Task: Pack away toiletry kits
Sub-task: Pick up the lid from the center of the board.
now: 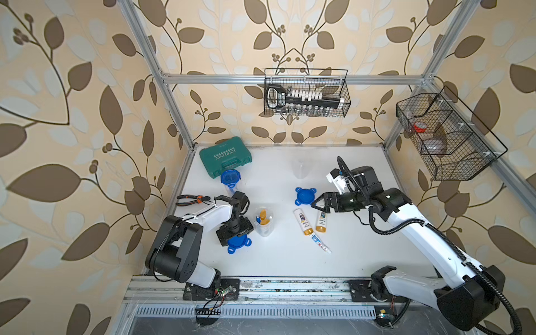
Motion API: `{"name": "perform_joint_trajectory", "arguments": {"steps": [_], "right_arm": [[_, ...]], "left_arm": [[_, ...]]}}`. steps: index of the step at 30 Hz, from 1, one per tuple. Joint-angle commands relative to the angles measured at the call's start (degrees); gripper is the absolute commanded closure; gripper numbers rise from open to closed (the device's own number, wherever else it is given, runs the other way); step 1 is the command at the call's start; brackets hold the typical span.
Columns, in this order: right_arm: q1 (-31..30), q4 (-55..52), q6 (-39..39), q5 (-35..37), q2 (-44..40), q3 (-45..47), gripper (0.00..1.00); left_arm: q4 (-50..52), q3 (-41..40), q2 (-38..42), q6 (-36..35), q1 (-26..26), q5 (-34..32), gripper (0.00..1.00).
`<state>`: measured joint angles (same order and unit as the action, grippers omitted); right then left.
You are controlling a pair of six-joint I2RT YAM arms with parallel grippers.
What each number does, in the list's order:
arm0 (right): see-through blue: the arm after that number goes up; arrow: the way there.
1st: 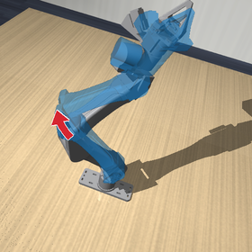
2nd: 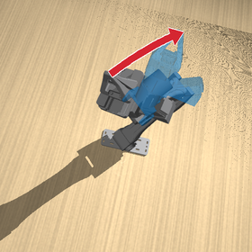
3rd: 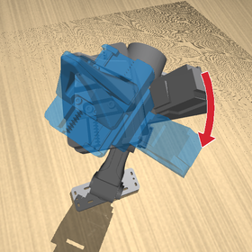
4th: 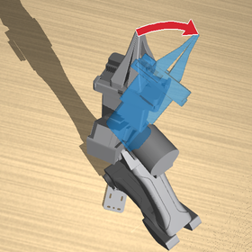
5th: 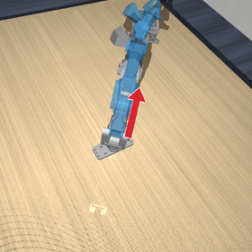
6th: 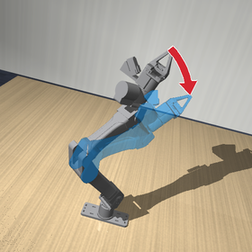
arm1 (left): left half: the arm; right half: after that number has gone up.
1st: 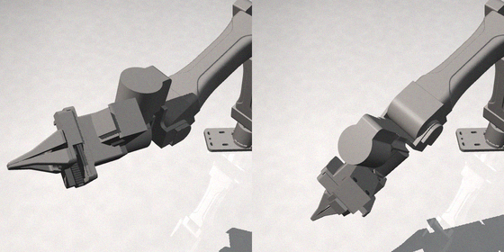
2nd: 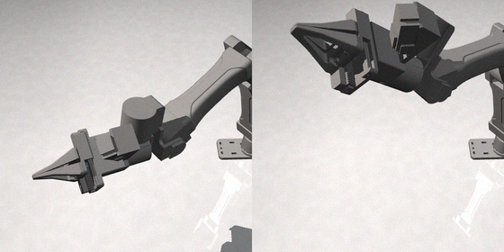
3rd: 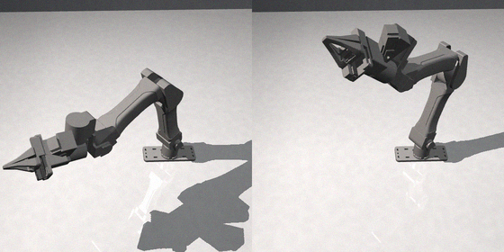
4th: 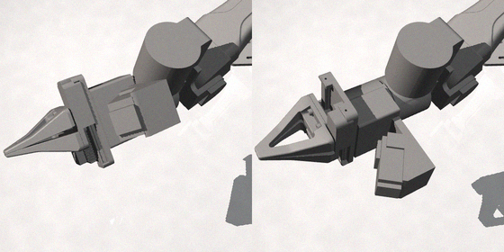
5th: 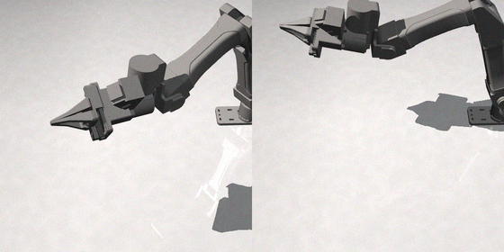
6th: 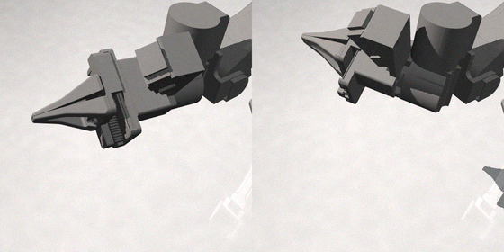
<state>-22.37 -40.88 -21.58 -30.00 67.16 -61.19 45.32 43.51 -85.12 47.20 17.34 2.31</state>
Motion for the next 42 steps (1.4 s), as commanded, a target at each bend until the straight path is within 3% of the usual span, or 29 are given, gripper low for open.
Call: {"name": "perform_joint_trajectory", "arguments": {"steps": [1, 12, 17, 21, 30, 36, 42], "right_arm": [[0.2, -1.1, 0.9, 0.7, 0.5, -1.8, 0.00], [0.2, -1.6, 1.0, 1.5, 1.2, -3.3, 0.00], [0.2, -2.8, 1.7, 2.5, 1.9, -5.5, 0.00], [0.2, -3.1, 1.6, 2.7, 1.7, -6.1, 0.00], [0.3, -3.3, 0.6, 3.3, 0.1, -5.3, 0.00], [0.3, -2.7, -0.2, 3.4, -0.1, -4.5, 0.00], [0.3, 0.1, -1.3, 2.4, 0.2, -2.0, 0.00]], "left_arm": [[-0.9, -2.2, -2.9, 1.4, 0.9, -3.0, 0.06], [-0.6, -0.1, -5.8, 2.6, 1.6, -5.7, 0.08], [-0.1, -0.2, -4.8, 3.0, 1.6, -5.7, 0.26], [3.8, 1.7, -1.9, 2.7, 1.6, -8.5, 0.29], [22.0, 17.3, 6.4, -0.9, 1.6, -19.4, 0.31], [30.4, 25.1, 11.4, 1.4, 1.8, -15.0, 0.31], [38.2, 32.0, 15.5, 8.1, 5.3, -13.2, 0.33]]}}
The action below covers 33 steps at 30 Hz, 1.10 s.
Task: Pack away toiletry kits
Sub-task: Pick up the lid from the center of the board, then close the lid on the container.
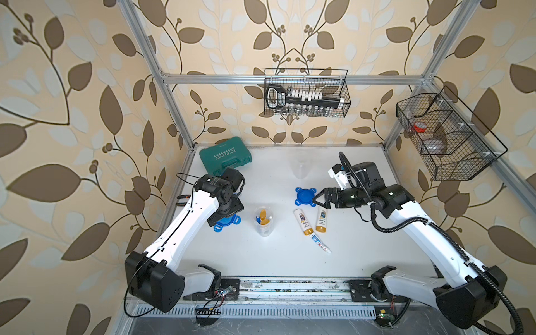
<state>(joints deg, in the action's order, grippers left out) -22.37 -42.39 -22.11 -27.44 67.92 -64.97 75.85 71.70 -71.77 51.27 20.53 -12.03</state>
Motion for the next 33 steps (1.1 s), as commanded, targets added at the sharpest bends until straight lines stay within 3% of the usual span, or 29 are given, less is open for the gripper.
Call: {"name": "perform_joint_trajectory", "arguments": {"steps": [1, 7, 12, 21, 33], "right_arm": [[0.3, 2.1, -0.9, -0.3, -0.5, 2.2, 0.00], [0.2, 3.5, -0.3, -0.5, -0.8, 4.5, 0.00], [0.7, 2.8, 1.5, -0.5, -1.4, 5.4, 0.00], [1.4, 1.9, 3.3, -0.7, -1.8, 5.0, 0.00], [1.6, 3.2, 1.9, -0.5, -3.5, 6.5, 0.00]], "left_arm": [[8.8, 4.9, 2.0, 5.5, 3.4, 1.1, 0.34], [10.4, 12.1, -3.3, 15.2, 14.0, 1.5, 0.34], [9.1, 17.6, -11.3, 16.3, 19.7, 1.9, 0.33], [4.8, 21.3, -19.8, 11.9, 20.6, 3.5, 0.33], [2.5, 19.0, -22.0, 7.0, 20.6, 5.0, 0.33]]}}
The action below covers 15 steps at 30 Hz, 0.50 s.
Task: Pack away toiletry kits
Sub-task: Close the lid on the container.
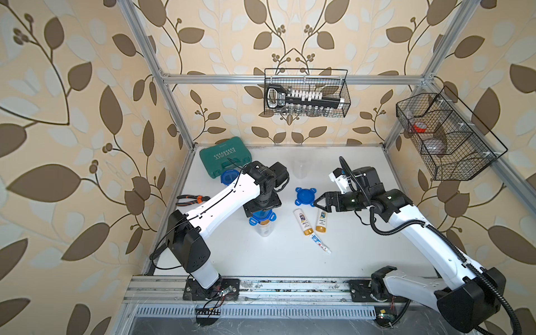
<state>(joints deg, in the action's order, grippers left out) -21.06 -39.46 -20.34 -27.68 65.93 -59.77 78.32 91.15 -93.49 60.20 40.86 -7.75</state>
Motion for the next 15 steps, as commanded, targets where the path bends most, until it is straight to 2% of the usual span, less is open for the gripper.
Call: {"name": "perform_joint_trajectory", "arguments": {"steps": [1, 15], "right_arm": [[0.3, 0.3, -0.1, -0.3, -1.7, 1.6, 0.00], [0.3, 1.1, -1.9, -0.1, -1.4, 1.5, 0.00]], "left_arm": [[0.2, -0.2, -0.5, -2.4, 0.3, 0.6, 0.33], [-2.6, -4.4, -1.5, -4.0, 0.2, 2.6, 0.32]]}}
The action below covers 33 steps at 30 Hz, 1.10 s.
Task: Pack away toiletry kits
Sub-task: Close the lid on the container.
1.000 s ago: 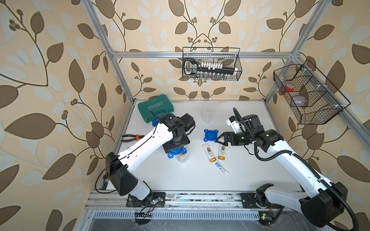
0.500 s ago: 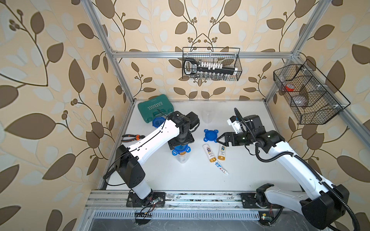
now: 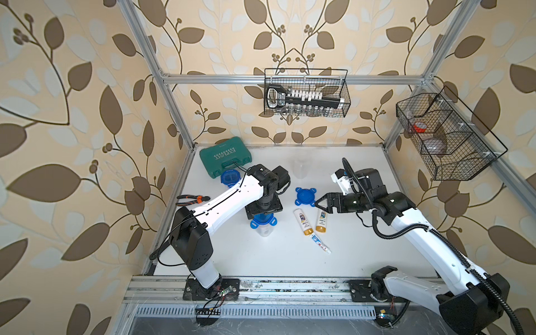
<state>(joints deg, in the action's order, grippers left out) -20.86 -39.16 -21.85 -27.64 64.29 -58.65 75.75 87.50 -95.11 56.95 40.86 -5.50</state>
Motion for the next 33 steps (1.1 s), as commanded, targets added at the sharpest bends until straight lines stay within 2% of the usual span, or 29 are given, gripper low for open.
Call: {"name": "perform_joint_trajectory", "arguments": {"steps": [1, 13, 33], "right_arm": [[0.1, 0.9, -0.3, -0.2, 0.5, 0.3, 0.00], [0.3, 0.6, 0.5, -0.3, 1.6, -0.5, 0.00], [1.0, 1.1, 0.3, -0.3, 2.3, -0.9, 0.00]], "left_arm": [[0.0, -0.8, 0.0, -0.8, 0.2, 0.3, 0.32], [-0.6, -2.2, -0.9, -1.5, 0.2, 1.2, 0.31], [-5.5, -6.8, 0.2, -9.1, -0.7, 5.7, 0.30]]}}
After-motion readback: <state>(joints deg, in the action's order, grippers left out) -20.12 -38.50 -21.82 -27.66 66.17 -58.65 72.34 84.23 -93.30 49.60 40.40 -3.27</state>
